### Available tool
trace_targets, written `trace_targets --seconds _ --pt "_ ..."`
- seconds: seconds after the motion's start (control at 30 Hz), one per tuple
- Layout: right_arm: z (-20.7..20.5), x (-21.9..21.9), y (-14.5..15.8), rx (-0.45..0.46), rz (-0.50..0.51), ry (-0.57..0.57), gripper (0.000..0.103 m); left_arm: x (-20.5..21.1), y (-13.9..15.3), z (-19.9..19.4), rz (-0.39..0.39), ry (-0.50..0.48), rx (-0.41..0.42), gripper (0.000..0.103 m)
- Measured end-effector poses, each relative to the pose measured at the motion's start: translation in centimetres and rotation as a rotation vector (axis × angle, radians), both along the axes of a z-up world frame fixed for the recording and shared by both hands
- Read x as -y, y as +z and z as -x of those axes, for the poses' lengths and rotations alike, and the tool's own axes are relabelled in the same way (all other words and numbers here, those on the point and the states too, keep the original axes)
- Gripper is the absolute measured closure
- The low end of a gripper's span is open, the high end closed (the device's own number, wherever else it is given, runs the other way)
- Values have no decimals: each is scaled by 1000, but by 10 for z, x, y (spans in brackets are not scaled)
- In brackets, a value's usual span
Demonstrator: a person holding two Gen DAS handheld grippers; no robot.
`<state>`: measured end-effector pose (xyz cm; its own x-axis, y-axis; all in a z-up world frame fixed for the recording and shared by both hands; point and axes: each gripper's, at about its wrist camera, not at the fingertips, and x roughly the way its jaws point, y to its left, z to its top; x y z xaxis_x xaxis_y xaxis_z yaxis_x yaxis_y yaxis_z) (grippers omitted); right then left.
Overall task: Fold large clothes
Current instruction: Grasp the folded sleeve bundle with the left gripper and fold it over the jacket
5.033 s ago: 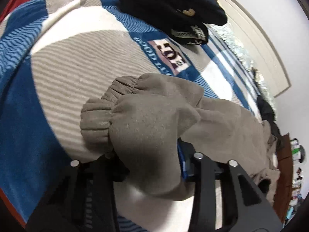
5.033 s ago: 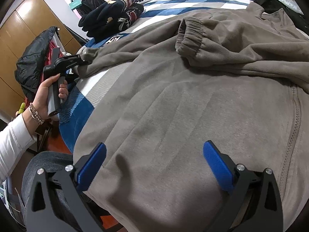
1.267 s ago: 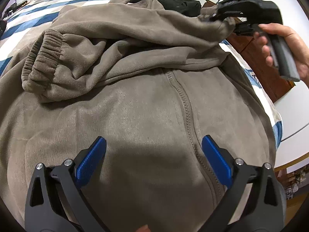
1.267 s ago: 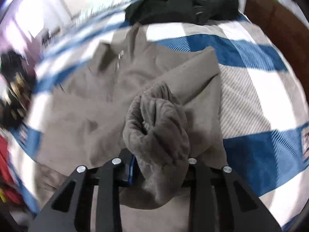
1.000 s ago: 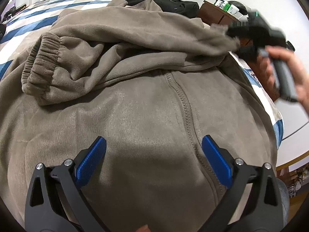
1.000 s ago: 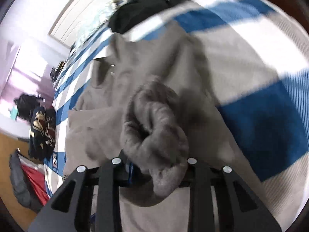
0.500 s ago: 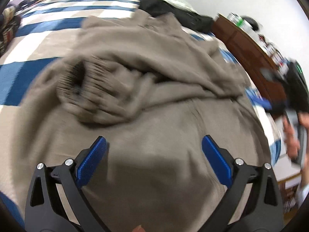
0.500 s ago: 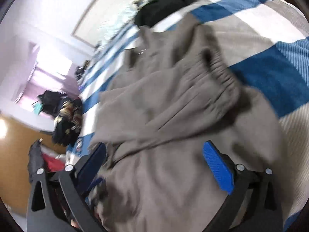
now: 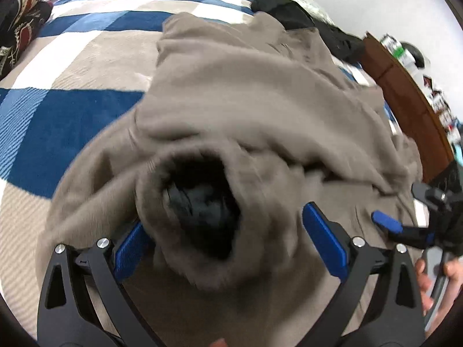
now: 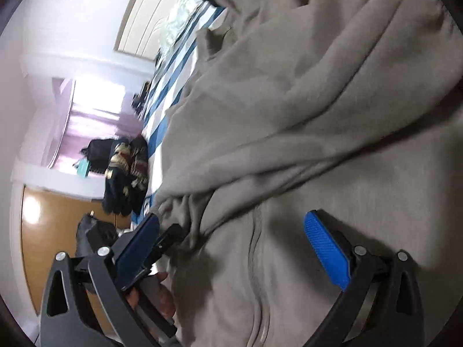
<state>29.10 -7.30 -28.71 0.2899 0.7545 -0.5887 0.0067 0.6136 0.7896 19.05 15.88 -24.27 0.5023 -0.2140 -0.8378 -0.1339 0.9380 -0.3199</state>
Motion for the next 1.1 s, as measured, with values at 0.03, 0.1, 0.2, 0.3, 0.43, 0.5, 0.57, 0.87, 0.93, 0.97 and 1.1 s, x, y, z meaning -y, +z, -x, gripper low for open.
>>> trace_targets --seconds 0.03,0.1,0.2,0.3,0.43,0.5,0.57,0.87,0.93,0.97,1.1 --pt "-3 -1 -1 2 -6 -13 5 -3 0 -5 -15 15 9 7" --pt "-9 4 -3 11 -13 -39 5 -6 0 -15 -13 15 15 7" --pt "-20 0 -8 12 -15 -72 5 -2 0 -25 -59 18 18 24" --pt "-29 -3 -7 8 -25 -87 5 -1 -1 -30 -79 24 12 45" --pt "-32 -6 -9 15 14 -75 5 -3 -4 -37 -57 7 17 72" --pt "-32 -7 -9 20 28 -67 5 -1 -3 -39 -65 4 19 77" --pt "-31 -3 -9 21 25 -61 5 -2 2 -39 -72 12 31 81" --pt "-33 2 4 31 2 -15 5 -30 20 -56 -72 60 67 85" --pt "-34 3 6 33 -6 -13 5 -36 18 -62 -59 71 56 85" --pt "-35 4 6 30 -11 -14 5 -39 16 -65 -58 71 46 85" --pt "-34 17 -6 -8 16 -35 5 -44 -1 -75 -87 53 -9 85"
